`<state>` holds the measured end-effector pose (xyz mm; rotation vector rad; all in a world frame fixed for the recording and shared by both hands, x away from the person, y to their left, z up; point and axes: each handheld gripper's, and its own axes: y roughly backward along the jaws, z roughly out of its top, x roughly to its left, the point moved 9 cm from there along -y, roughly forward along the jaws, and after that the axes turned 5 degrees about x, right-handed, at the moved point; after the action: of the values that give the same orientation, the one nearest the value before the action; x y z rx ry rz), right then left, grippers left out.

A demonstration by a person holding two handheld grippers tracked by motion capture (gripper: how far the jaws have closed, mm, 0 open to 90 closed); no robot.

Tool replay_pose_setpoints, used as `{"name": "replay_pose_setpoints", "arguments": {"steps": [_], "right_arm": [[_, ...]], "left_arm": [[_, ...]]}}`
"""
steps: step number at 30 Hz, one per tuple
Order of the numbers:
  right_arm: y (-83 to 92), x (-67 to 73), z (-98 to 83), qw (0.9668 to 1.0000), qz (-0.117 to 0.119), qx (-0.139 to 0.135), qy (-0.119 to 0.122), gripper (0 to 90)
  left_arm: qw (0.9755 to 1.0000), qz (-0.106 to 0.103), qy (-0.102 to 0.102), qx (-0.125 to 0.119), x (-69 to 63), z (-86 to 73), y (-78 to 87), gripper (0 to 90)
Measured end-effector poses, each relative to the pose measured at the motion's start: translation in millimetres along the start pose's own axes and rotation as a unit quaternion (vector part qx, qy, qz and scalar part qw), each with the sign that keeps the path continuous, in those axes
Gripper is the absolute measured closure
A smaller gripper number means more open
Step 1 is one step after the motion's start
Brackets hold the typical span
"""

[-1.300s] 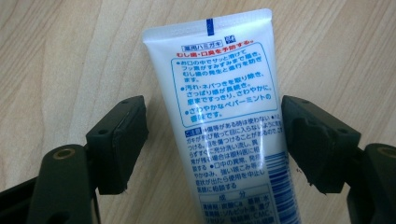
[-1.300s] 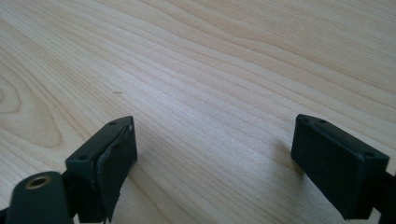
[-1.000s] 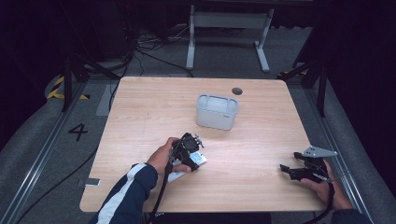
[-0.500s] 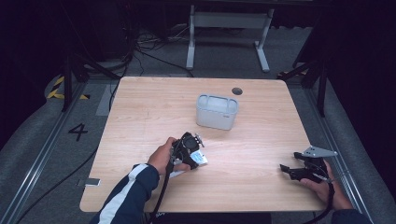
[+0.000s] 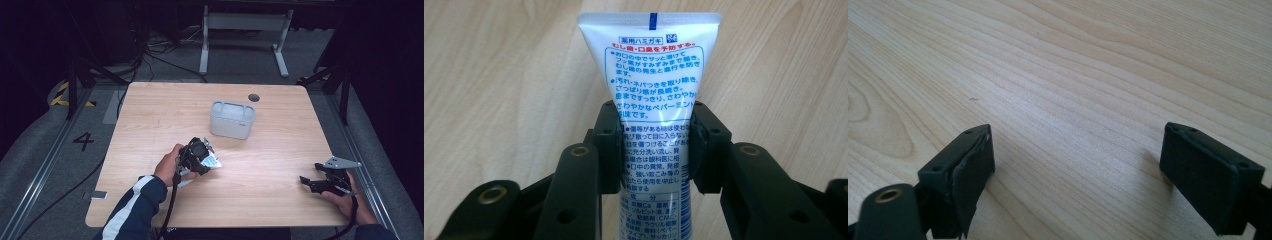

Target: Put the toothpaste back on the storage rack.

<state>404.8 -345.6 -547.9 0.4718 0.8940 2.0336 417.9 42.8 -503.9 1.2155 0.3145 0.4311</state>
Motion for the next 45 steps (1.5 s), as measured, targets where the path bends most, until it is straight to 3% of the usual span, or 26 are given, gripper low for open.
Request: {"name": "replay_pose_setpoints", "arguments": {"steps": [5, 8, 17, 21, 23, 31, 36, 40, 41, 45], "right_arm": [[0.0, -0.1, 0.0, 1.0, 0.0, 0.0, 0.0, 14.3], [0.0, -0.1, 0.0, 1.0, 0.0, 0.0, 0.0, 14.3], [-0.1, -0.1, 0.1, 1.0, 0.001, 0.0, 0.001, 14.3], [-0.1, -0.1, 0.0, 1.0, 0.001, 0.0, 0.001, 14.3], [-0.1, -0.1, 0.1, 1.0, 0.001, 0.0, 0.001, 14.3], [-0.1, -0.1, 0.1, 1.0, 0.001, 0.0, 0.001, 14.3], [-0.1, -0.1, 0.1, 1.0, 0.001, 0.0, 0.001, 14.3], [-0.1, -0.1, 0.0, 1.0, 0.001, 0.0, 0.001, 14.3], [-0.1, -0.1, 0.0, 1.0, 0.001, 0.0, 0.001, 14.3], [-0.1, -0.1, 0.1, 1.0, 0.001, 0.0, 0.001, 14.3]], "left_arm": [[0.9998, -0.002, -0.006, -0.018, 1.1, 0.0, 14.0, 65.1], [0.999, 0.008, -0.007, -0.042, 0.7, 1.6, 26.9, 65.7], [0.9969, 0.021, -0.002, -0.076, 2.9, 3.9, 42.9, 66.4], [0.9934, 0.027, -0.004, -0.111, 0.2, 10.4, 56.5, 66.5], [0.9933, 0.028, -0.004, -0.112, 0.4, 10.7, 59.1, 66.5], [0.9889, 0.031, 0.012, -0.145, 7.0, 13.9, 68.4, 66.5], [0.9865, 0.03, 0.013, -0.16, 7.6, 16.6, 73.6, 66.4], [0.9827, 0.038, 0.025, -0.18, 10.8, 19.0, 77.7, 66.5], [0.9827, 0.038, 0.025, -0.18, 10.8, 19.0, 77.7, 66.5], [0.9781, 0.048, 0.035, -0.199, 17.2, 21.3, 83.5, 66.5]]}}
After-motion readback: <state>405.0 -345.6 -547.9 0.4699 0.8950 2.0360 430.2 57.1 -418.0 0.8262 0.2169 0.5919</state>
